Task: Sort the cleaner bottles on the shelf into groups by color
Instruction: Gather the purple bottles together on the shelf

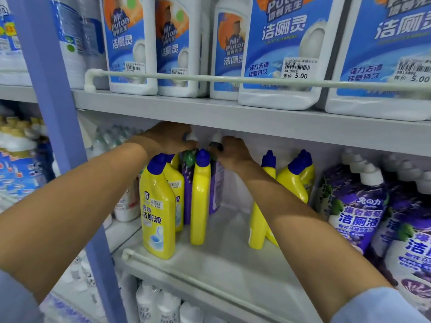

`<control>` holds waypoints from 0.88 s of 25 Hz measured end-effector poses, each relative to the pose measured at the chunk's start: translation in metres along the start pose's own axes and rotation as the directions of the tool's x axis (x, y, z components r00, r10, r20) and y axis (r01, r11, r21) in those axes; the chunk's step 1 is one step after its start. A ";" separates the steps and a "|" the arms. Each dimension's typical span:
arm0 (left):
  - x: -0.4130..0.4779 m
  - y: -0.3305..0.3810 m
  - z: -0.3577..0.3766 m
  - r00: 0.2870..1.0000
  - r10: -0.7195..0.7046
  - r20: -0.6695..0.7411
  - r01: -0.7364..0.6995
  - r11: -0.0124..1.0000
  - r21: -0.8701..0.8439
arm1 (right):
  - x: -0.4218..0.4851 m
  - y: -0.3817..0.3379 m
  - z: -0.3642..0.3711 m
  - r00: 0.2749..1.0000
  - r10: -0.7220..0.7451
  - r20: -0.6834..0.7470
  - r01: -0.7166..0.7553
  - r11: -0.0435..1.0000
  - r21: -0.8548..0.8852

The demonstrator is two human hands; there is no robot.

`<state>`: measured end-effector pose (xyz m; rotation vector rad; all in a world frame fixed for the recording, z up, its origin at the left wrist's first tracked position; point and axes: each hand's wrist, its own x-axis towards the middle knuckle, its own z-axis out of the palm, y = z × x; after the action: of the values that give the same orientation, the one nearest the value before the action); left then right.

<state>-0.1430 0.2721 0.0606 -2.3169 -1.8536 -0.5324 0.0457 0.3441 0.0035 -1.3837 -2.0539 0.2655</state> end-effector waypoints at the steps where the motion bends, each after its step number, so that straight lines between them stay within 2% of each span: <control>1: 0.002 0.001 0.001 1.000 0.005 -0.006 -0.005 1.000 -0.009 | 0.002 0.002 0.003 1.000 0.013 -0.001 -0.013 1.000 0.019; 4: 0.006 0.005 0.003 1.000 -0.026 -0.002 0.026 1.000 -0.015 | 0.005 0.006 0.007 1.000 0.020 -0.024 -0.019 0.999 0.045; 14: 0.016 0.014 0.000 0.970 -0.196 0.145 0.205 0.977 -0.054 | -0.012 -0.001 -0.006 0.998 0.063 -0.007 -0.062 0.996 0.069; 17: 0.014 0.012 0.001 0.971 -0.178 0.160 0.193 0.977 -0.087 | -0.026 -0.003 -0.014 0.997 0.062 -0.049 -0.060 0.997 0.042; 22: 0.004 0.006 -0.003 0.974 -0.134 0.185 0.163 0.976 -0.146 | -0.055 -0.013 -0.023 0.999 0.022 -0.039 -0.022 1.000 -0.016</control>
<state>-0.1369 0.2730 0.0658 -2.4070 -2.1531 -0.5301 0.0635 0.2857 0.0061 -1.4115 -2.0144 0.2293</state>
